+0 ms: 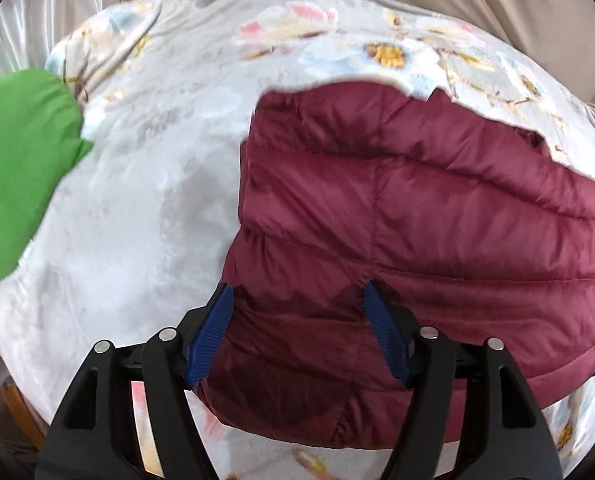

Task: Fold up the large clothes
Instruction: 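Open both tools and release the folded jacket, then grasp the folded jacket edge with both tools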

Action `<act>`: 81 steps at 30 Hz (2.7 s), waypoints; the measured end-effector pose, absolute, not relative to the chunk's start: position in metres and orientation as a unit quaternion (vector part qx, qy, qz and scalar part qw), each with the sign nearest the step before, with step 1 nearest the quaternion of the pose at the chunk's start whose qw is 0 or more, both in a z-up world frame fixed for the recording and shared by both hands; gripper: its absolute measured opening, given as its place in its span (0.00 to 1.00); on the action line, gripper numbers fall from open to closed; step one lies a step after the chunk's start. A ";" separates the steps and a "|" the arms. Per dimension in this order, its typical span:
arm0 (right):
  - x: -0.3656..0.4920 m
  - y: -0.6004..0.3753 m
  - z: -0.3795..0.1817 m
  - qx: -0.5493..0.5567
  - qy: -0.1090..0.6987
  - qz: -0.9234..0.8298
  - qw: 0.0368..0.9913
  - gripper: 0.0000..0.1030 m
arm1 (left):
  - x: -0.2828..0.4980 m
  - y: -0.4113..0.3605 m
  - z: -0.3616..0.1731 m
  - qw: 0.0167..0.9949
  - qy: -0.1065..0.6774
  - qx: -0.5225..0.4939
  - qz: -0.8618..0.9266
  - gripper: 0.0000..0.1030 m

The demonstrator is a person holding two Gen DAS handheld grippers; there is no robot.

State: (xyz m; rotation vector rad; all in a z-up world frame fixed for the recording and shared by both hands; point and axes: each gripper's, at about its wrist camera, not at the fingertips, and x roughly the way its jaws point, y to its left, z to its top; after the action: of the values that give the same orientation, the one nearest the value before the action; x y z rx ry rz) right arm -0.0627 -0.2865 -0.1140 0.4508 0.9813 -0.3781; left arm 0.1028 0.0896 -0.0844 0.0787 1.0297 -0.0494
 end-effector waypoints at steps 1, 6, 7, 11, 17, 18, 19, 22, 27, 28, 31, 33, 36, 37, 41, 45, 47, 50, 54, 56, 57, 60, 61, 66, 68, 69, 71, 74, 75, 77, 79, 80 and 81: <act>-0.060 -0.283 -0.102 0.214 0.450 -0.176 0.849 0.01 | 0.105 0.088 -0.080 0.872 0.488 0.037 -0.027 0.63; 0.001 -0.269 -0.046 0.197 0.395 -0.134 0.887 0.03 | 0.127 0.057 -0.059 0.879 0.472 0.041 -0.052 0.63; 0.020 -0.266 -0.041 0.198 0.387 -0.119 0.893 0.04 | 0.132 0.050 -0.056 0.880 0.471 0.037 -0.057 0.63; 0.069 -0.236 -0.040 0.185 0.394 -0.067 0.898 0.07 | 0.150 0.025 -0.053 0.878 0.471 0.034 -0.076 0.63; 0.126 -0.167 -0.069 0.126 0.427 0.008 0.896 0.07 | 0.180 0.007 -0.080 0.866 0.493 0.041 -0.075 0.64; 0.131 -0.165 -0.076 0.118 0.432 0.011 0.894 0.07 | 0.183 0.009 -0.083 0.866 0.494 0.039 -0.071 0.65; 0.135 -0.169 -0.080 0.115 0.436 0.007 0.892 0.07 | 0.186 0.012 -0.085 0.866 0.493 0.036 -0.069 0.65; 0.137 -0.211 -0.099 0.136 0.442 -0.052 0.885 0.00 | 0.198 0.035 -0.092 0.872 0.486 0.043 -0.030 0.65; 0.095 -0.313 -0.114 0.224 0.422 -0.173 0.862 0.00 | 0.214 0.082 -0.101 0.869 0.495 0.005 -0.011 0.68; 0.084 -0.328 -0.114 0.238 0.419 -0.184 0.856 0.00 | 0.213 0.085 -0.098 0.870 0.493 -0.001 -0.013 0.68; 0.067 -0.340 -0.100 0.252 0.404 -0.197 0.857 0.05 | 0.205 0.099 -0.072 0.892 0.451 -0.035 -0.008 0.73; 0.057 -0.347 -0.088 0.266 0.377 -0.206 0.863 0.34 | 0.207 0.110 -0.065 0.896 0.441 -0.062 -0.002 0.82; 0.061 -0.361 -0.087 0.278 0.371 -0.229 0.856 0.50 | 0.226 0.121 -0.079 0.878 0.472 -0.080 0.019 0.82; 0.067 -0.365 -0.092 0.282 0.381 -0.229 0.850 0.50 | 0.232 0.123 -0.086 0.869 0.486 -0.087 0.021 0.82; 0.088 -0.364 -0.108 0.275 0.415 -0.217 0.839 0.43 | 0.243 0.127 -0.112 0.839 0.524 -0.147 0.008 0.62; 0.094 -0.345 -0.090 0.252 0.395 -0.174 0.866 0.08 | 0.238 0.125 -0.102 0.849 0.504 -0.159 0.005 0.15; 0.079 -0.345 -0.063 0.266 0.335 -0.172 0.887 0.07 | 0.235 0.131 -0.092 0.857 0.483 -0.179 0.001 0.12; 0.071 -0.352 -0.056 0.273 0.306 -0.190 0.892 0.06 | 0.245 0.125 -0.099 0.859 0.488 -0.151 -0.002 0.12; 0.097 -0.368 -0.142 0.268 0.431 -0.211 0.835 0.07 | 0.257 0.104 -0.127 0.856 0.508 -0.091 0.004 0.15; 0.097 -0.370 -0.149 0.274 0.434 -0.209 0.833 0.08 | 0.260 0.095 -0.129 0.860 0.506 -0.063 0.014 0.17; 0.099 -0.370 -0.146 0.273 0.439 -0.210 0.830 0.09 | 0.260 0.093 -0.128 0.861 0.506 -0.052 0.016 0.17; 0.084 -0.369 -0.123 0.273 0.423 -0.223 0.835 0.16 | 0.247 0.104 -0.105 0.865 0.496 -0.080 0.000 0.24; 0.066 -0.371 -0.108 0.283 0.400 -0.228 0.842 0.17 | 0.237 0.114 -0.092 0.868 0.483 -0.110 -0.011 0.31; -0.019 -0.371 -0.079 0.312 0.370 -0.231 0.844 0.43 | 0.172 0.157 -0.053 0.878 0.450 -0.162 -0.021 0.82; -0.048 -0.366 -0.087 0.329 0.386 -0.217 0.834 0.50 | 0.148 0.164 -0.061 0.866 0.474 -0.154 -0.026 0.83; -0.058 -0.362 -0.093 0.337 0.395 -0.209 0.829 0.54 | 0.140 0.166 -0.068 0.861 0.485 -0.152 -0.028 0.83; -0.079 -0.352 -0.112 0.368 0.414 -0.187 0.811 0.57 | 0.124 0.166 -0.088 0.843 0.517 -0.146 -0.026 0.83; -0.086 -0.337 -0.143 0.420 0.432 -0.151 0.784 0.57 | 0.112 0.163 -0.110 0.823 0.541 -0.170 -0.035 0.83; -0.084 -0.333 -0.152 0.431 0.436 -0.145 0.776 0.58 | 0.112 0.160 -0.113 0.821 0.543 -0.173 -0.039 0.81; -0.078 -0.325 -0.161 0.435 0.446 -0.147 0.768 0.46 | 0.115 0.154 -0.115 0.820 0.547 -0.162 -0.049 0.54; -0.074 -0.320 -0.154 0.430 0.444 -0.143 0.773 0.17 | 0.116 0.149 -0.109 0.817 0.553 -0.151 -0.060 0.22; -0.074 -0.318 -0.144 0.422 0.440 -0.142 0.780 0.11 | 0.114 0.146 -0.101 0.818 0.553 -0.142 -0.066 0.13; -0.075 -0.314 -0.133 0.409 0.434 -0.142 0.789 0.09 | 0.109 0.145 -0.096 0.820 0.553 -0.133 -0.070 0.09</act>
State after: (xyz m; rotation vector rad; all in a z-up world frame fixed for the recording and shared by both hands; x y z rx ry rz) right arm -0.0748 -0.3138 -0.1332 0.8818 0.9356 -0.3065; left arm 0.1092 0.1450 -0.0956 -0.2837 1.1770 -0.1497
